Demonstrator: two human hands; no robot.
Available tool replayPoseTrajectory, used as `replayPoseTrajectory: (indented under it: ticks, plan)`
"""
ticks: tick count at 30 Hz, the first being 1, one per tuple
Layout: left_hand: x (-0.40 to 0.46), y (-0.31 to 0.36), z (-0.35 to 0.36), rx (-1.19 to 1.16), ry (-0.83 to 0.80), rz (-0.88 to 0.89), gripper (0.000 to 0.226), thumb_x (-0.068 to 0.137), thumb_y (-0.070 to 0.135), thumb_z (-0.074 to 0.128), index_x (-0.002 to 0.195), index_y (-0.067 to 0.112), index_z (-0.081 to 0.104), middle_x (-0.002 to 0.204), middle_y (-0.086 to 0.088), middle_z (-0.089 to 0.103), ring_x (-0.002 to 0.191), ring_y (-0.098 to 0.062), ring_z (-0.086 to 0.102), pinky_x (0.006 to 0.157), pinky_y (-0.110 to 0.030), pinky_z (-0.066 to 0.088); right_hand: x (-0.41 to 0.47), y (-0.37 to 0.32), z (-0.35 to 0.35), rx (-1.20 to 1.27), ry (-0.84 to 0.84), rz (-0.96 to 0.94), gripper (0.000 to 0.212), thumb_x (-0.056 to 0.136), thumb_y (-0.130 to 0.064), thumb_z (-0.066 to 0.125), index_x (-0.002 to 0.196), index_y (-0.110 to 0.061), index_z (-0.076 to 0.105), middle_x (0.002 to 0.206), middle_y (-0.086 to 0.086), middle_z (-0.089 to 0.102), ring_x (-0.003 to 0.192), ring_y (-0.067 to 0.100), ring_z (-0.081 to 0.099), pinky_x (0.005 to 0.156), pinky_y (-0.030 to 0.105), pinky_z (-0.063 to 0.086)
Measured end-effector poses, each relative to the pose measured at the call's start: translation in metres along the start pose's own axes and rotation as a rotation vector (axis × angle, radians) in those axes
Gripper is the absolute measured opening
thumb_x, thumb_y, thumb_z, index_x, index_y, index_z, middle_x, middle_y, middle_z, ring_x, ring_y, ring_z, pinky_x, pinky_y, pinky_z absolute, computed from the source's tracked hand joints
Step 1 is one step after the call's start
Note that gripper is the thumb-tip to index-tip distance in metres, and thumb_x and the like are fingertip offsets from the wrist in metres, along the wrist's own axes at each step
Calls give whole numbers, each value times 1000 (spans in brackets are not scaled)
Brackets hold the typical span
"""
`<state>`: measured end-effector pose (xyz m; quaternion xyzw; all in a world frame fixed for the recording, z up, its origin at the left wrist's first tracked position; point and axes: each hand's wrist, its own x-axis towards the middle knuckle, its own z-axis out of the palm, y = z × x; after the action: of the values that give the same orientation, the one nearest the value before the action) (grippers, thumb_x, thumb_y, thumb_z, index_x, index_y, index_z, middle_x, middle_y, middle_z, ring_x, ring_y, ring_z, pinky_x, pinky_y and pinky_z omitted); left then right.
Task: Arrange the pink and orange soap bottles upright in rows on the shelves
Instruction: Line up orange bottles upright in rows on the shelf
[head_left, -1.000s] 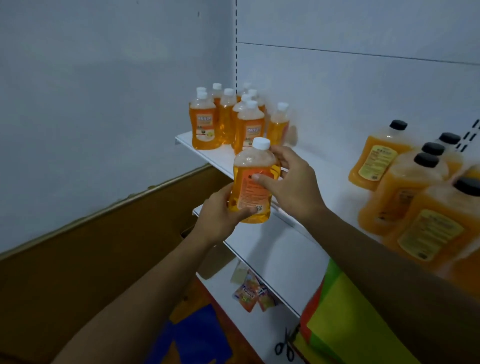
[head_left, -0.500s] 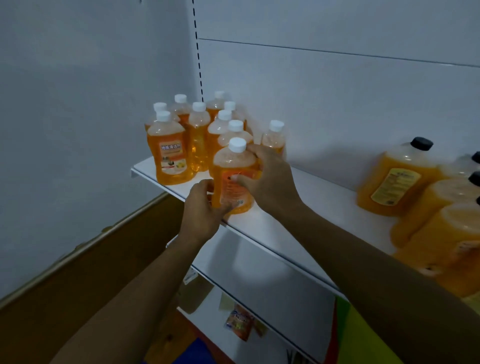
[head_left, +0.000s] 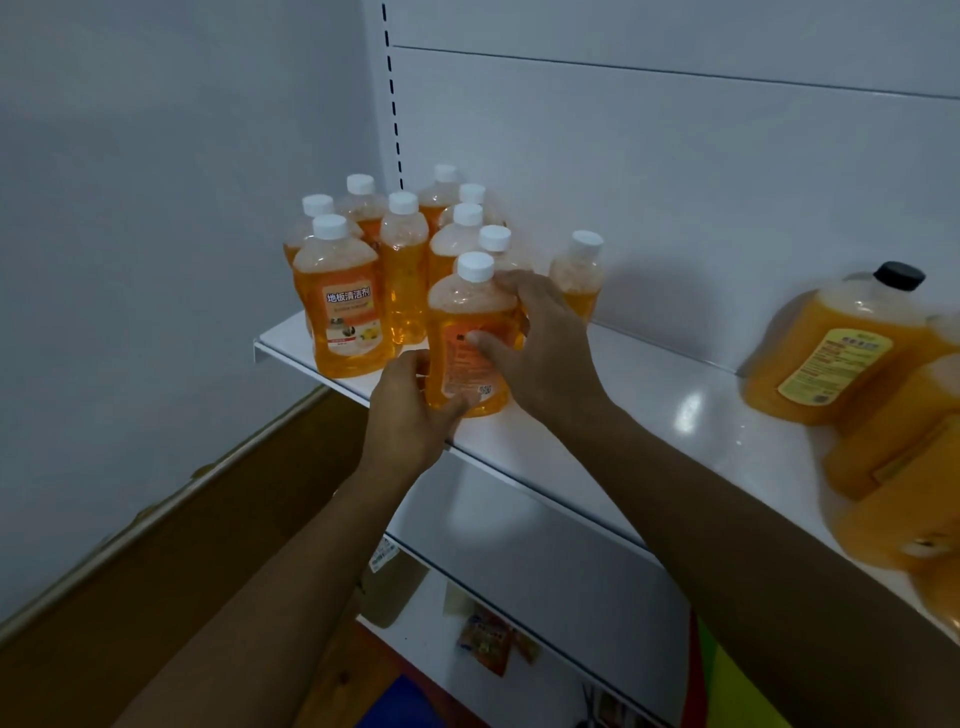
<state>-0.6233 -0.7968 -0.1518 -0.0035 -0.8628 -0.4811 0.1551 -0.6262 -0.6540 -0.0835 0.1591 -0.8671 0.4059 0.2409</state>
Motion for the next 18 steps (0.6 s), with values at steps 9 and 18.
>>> replayPoseTrajectory:
  ticks: [9, 18]
  plan:
    - [-18, -3, 1, 59, -80, 105, 55, 86, 51, 60, 131, 23, 45, 119, 3, 60, 99, -8, 60, 81, -35, 57, -8, -5, -2, -54, -40, 5, 62, 90, -27, 65, 144, -15, 37, 145, 7, 44, 132, 23, 43, 104, 35, 40]
    - [-109, 28, 4, 197, 0, 309, 55, 88, 42, 57, 135, 14, 48, 136, -6, 52, 124, -23, 49, 101, -35, 43, -84, -10, -63, -108, -174, 27, 65, 94, -42, 56, 148, -18, 31, 151, 2, 38, 134, 18, 39, 101, 25, 31]
